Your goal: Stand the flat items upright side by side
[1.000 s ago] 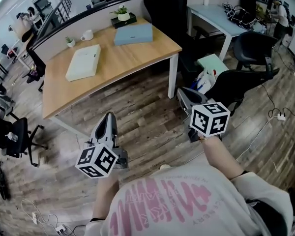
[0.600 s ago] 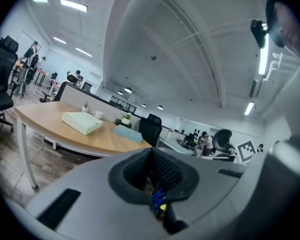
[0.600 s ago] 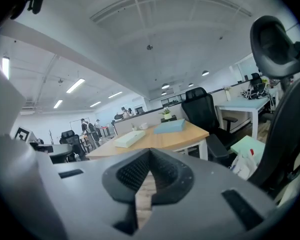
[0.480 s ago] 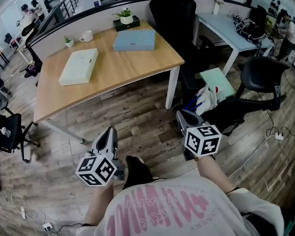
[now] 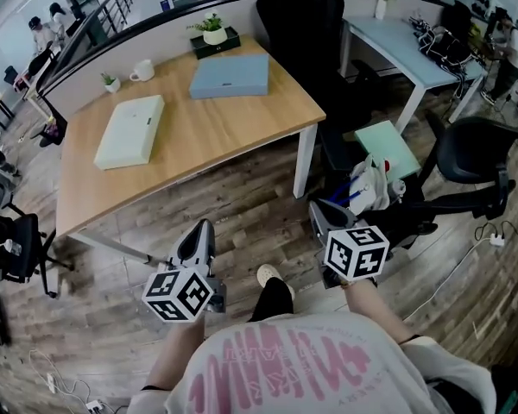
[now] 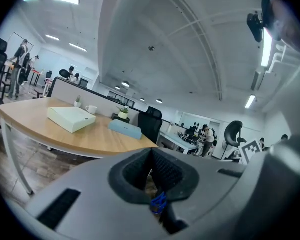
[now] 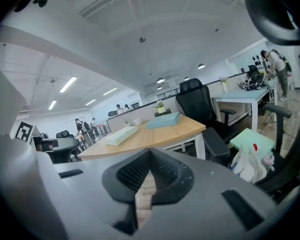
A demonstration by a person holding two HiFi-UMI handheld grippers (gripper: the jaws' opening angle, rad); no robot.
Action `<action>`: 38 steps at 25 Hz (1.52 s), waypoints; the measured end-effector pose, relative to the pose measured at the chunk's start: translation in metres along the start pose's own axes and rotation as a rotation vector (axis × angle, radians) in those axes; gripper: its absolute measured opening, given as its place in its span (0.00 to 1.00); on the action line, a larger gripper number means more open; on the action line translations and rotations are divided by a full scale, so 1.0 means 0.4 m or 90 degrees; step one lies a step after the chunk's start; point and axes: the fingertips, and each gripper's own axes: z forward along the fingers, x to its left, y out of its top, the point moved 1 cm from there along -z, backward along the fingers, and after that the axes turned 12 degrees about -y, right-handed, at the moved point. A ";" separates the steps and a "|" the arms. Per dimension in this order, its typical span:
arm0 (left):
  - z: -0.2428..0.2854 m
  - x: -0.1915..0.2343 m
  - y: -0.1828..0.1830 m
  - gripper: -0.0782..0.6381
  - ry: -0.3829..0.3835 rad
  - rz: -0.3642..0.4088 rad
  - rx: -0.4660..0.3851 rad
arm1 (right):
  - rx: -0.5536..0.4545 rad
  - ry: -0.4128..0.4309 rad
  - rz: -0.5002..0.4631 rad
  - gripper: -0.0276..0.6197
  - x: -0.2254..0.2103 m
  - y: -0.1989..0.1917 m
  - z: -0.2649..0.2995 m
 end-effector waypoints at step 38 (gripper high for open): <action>0.646 0.477 0.365 0.11 -0.027 0.077 0.037 | 0.093 0.050 0.179 0.08 0.065 0.265 0.866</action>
